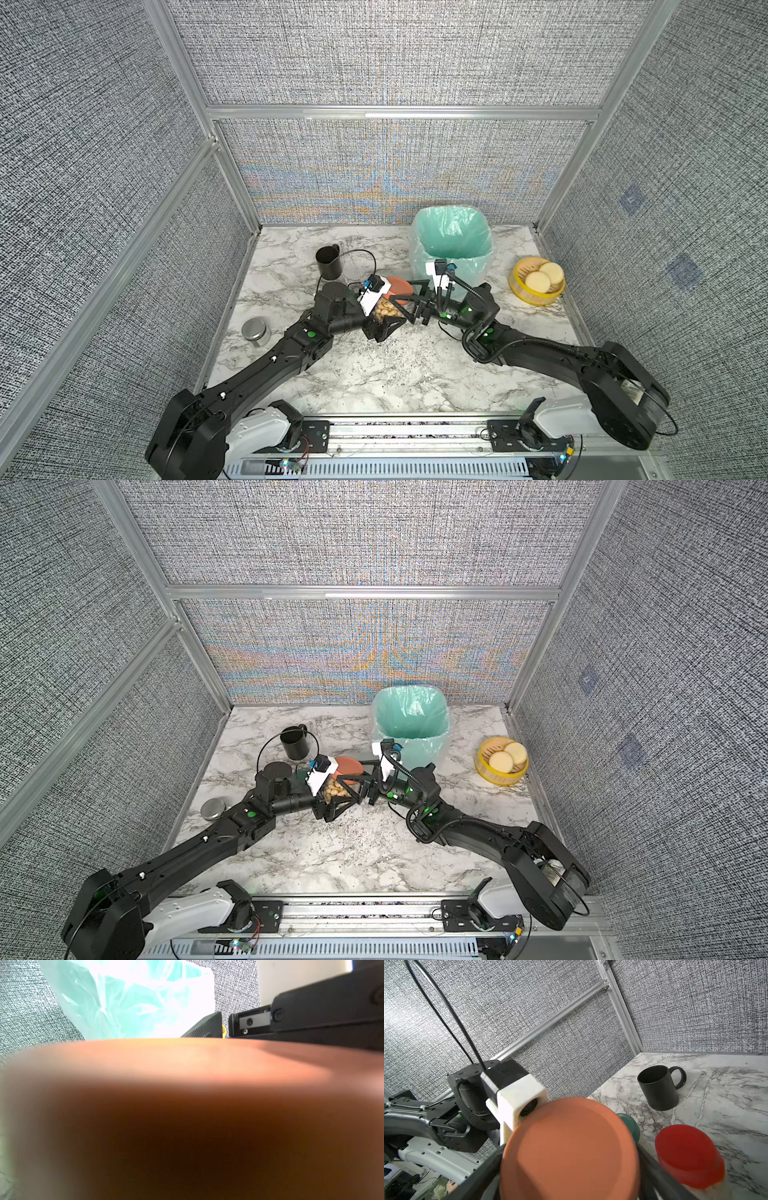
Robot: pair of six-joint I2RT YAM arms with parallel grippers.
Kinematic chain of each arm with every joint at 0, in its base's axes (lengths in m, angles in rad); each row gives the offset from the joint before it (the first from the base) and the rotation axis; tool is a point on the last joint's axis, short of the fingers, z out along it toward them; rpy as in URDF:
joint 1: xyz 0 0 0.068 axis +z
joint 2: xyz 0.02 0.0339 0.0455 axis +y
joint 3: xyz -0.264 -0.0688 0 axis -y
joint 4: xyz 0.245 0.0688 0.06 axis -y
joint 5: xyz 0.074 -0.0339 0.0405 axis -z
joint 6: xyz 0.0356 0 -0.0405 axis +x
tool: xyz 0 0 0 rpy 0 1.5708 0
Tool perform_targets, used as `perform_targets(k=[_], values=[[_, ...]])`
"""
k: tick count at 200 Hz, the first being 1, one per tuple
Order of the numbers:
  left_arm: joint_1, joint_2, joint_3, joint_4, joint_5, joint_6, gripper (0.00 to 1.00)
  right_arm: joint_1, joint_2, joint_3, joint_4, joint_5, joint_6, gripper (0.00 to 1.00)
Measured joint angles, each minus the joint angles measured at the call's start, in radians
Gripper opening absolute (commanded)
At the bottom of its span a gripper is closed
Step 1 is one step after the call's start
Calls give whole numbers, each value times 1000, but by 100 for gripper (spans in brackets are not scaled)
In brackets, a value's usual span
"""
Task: Empty moldy peanuts from jars
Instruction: Unscrew the lid from the jar.
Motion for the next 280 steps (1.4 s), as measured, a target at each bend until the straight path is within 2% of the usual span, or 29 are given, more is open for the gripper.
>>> perform_targets(k=[44, 90, 152, 167, 190, 211, 232, 280], values=[[0, -5, 0, -10, 41, 0, 0, -39, -2, -37, 72, -88, 2, 76], [3, 3, 9, -27, 153, -9, 0, -137, 47, -48, 239, -336, 37, 74], [10, 37, 43, 3, 265, -21, 0, -187, 130, 39, 380, -542, 30, 76], [10, 47, 46, 8, 285, -31, 0, -210, 174, 48, 474, -583, 72, 76], [11, 51, 41, -2, 267, -39, 0, -248, 255, 67, 594, -638, 222, 74], [11, 48, 36, -21, 261, -36, 0, -260, 266, 83, 611, -653, 299, 74], [11, 40, 36, -19, 261, -20, 0, -262, 241, 87, 611, -654, 307, 74], [13, 27, 36, -28, 268, 8, 0, -290, 119, 89, 547, -620, 181, 74]])
